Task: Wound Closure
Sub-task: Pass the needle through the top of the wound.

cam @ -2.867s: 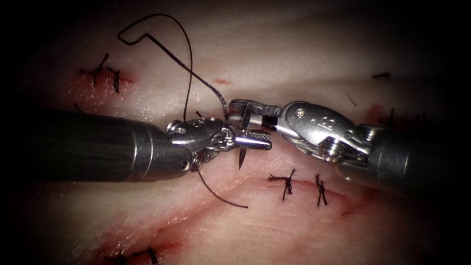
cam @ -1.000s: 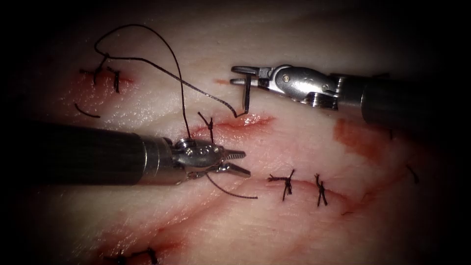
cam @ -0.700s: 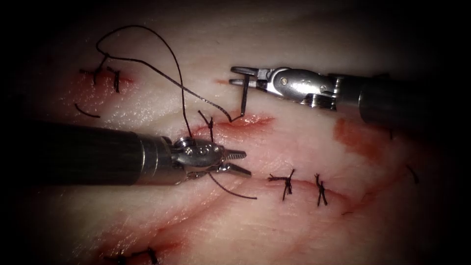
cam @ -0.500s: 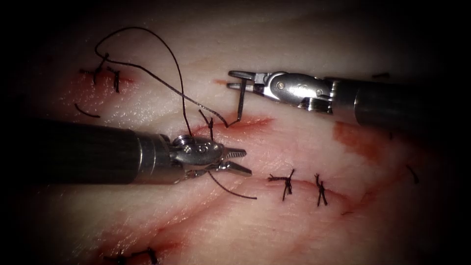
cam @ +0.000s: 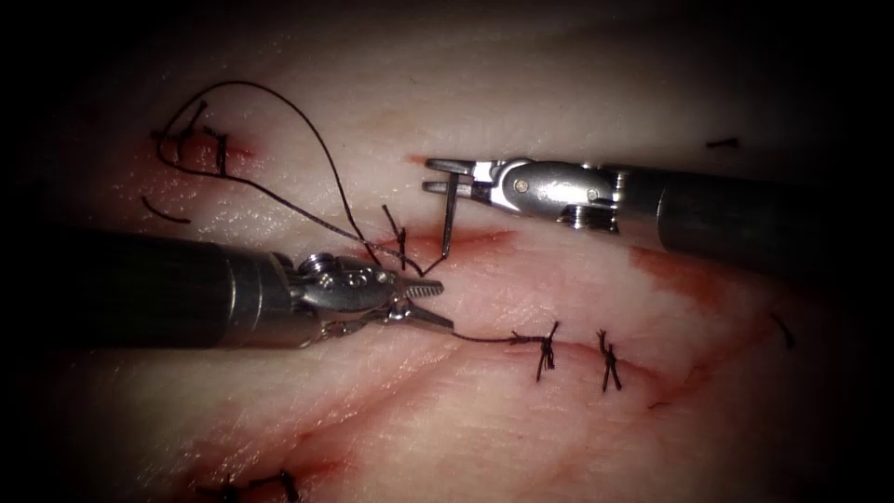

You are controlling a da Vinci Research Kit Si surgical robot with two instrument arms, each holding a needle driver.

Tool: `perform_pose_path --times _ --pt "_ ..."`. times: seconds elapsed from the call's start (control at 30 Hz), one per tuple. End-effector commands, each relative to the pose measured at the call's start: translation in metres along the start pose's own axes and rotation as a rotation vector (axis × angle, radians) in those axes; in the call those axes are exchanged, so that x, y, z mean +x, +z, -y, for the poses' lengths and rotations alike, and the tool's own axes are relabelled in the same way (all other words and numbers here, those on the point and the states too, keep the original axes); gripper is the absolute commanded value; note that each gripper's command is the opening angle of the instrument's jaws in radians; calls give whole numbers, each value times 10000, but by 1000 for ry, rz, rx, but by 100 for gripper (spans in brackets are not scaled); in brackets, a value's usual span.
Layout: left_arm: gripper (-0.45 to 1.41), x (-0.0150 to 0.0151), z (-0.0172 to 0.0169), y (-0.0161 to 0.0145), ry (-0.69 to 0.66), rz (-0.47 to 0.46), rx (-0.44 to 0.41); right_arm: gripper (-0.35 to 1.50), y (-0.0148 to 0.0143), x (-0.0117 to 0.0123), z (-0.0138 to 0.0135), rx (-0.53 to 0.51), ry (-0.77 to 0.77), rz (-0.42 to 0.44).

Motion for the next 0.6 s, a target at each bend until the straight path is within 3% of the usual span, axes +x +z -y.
perform_pose_path --times 0.03,0.33,0.6 --pt "36 3 2 7 2 -2 -2 -35 9 -7 2 8 -13 4" --pt "29 -19 13 -14 16 -5 -5 -35 -9 -59 52 18 -41 36" --pt "27 -30 19 -15 1 -7 -1 -35 -11 -79 72 27 42 44"
